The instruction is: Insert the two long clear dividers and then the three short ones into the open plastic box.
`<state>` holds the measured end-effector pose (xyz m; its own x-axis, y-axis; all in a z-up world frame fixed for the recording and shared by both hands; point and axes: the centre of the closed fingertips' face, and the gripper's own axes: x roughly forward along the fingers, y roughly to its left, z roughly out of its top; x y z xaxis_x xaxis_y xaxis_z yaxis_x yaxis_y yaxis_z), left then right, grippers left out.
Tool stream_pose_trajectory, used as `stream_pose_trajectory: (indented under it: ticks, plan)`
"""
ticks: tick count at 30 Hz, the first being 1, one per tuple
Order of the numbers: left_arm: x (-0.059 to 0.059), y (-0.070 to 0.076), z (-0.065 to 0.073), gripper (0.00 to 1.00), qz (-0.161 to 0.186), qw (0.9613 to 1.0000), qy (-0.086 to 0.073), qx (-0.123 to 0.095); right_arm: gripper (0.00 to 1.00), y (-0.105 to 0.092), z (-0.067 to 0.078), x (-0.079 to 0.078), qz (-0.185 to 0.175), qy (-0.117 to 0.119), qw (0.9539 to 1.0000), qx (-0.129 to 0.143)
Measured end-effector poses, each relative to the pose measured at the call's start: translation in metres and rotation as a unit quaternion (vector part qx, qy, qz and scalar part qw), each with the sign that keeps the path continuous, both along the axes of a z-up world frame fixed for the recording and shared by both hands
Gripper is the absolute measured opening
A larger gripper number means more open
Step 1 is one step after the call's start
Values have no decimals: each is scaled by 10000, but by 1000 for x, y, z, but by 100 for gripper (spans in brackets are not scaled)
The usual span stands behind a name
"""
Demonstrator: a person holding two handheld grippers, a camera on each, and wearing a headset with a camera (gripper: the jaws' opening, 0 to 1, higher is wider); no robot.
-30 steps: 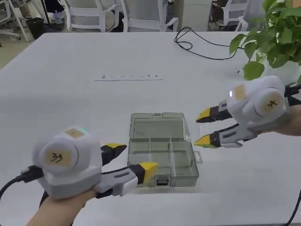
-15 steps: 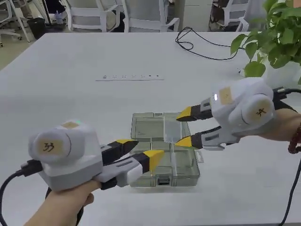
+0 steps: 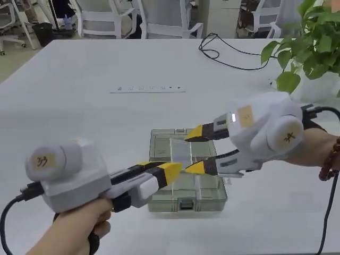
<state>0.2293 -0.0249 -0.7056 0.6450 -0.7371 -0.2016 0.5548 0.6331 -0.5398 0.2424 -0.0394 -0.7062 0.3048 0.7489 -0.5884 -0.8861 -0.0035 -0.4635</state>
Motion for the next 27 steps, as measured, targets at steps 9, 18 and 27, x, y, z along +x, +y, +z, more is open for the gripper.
stream_pose_trajectory:
  ticks: [9,18,27]
  plan:
    - [-2,-5,2,0,-109,9997,137,-194,33,4,3,-2,76,-38,10000,3]
    - [-1,-7,1,0,-1,9989,332,-317,33,5,3,1,39,-102,9999,-32]
    - [0,-8,-4,0,119,9939,870,-672,33,4,-2,2,-235,127,9996,-92]
